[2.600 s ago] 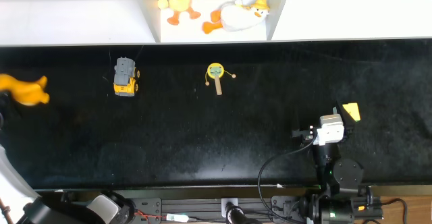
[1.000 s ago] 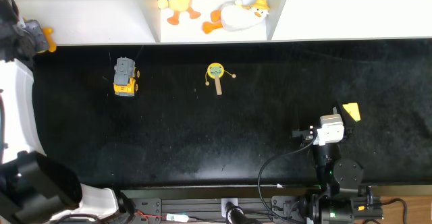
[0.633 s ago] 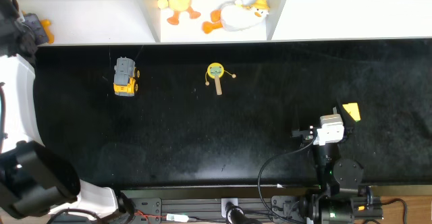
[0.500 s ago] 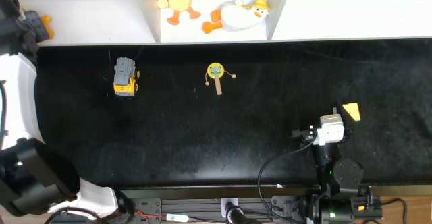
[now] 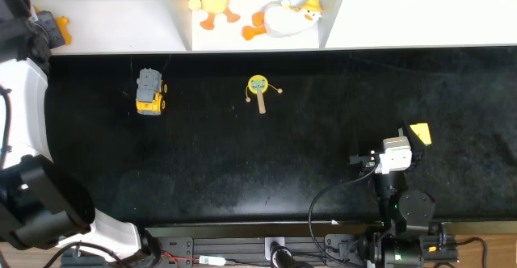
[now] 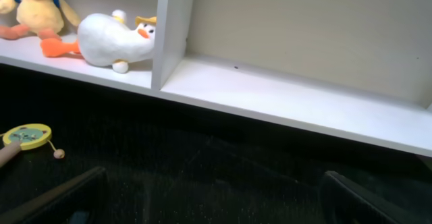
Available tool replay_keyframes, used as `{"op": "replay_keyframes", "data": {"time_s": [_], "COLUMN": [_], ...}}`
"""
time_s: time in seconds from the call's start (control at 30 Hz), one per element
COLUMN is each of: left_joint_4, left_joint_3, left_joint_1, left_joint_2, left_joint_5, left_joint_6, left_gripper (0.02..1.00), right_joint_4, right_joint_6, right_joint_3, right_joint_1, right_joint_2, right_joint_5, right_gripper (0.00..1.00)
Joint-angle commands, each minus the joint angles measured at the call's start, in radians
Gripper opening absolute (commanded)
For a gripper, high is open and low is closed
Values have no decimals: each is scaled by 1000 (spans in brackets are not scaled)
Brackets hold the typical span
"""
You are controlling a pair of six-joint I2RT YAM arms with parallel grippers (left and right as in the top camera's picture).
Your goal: Store Toys
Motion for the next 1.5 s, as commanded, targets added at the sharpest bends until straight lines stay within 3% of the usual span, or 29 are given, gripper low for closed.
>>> {"op": "replay_keyframes", "data": {"time_s": [0.03,0.83,0.93,1.0,1.13,1.27,1.4,1.5], "left_joint_4": [0,59,59,59,64,70,66,58], "left_joint_3": [23,23,23,23,23,23,23,23], "left_joint_1": [-8,-8,-8,-8,-8,-8,-8,-8], "left_joint_2": [17,43,43,43,43,36,19,-4], "left_joint_5": [10,11,11,11,11,11,11,11], "left_joint_6": [-7,-7,-7,-7,-7,-7,-7,-7], "left_gripper": [84,172,290,467,711,796,998,998], "right_joint_4": [5,5,5,5,5,5,5,5], "right_joint_6": [1,1,1,1,1,1,1,1], "right_joint_3": [2,2,2,2,2,2,2,2], "right_joint_1": [-1,-1,-1,-1,-1,-1,-1,-1], "right_joint_2": [-6,-6,-6,-6,-6,-6,-6,-6], "right_joint_5": [1,1,1,1,1,1,1,1], "right_gripper": [996,996,996,996,996,996,993,996]}}
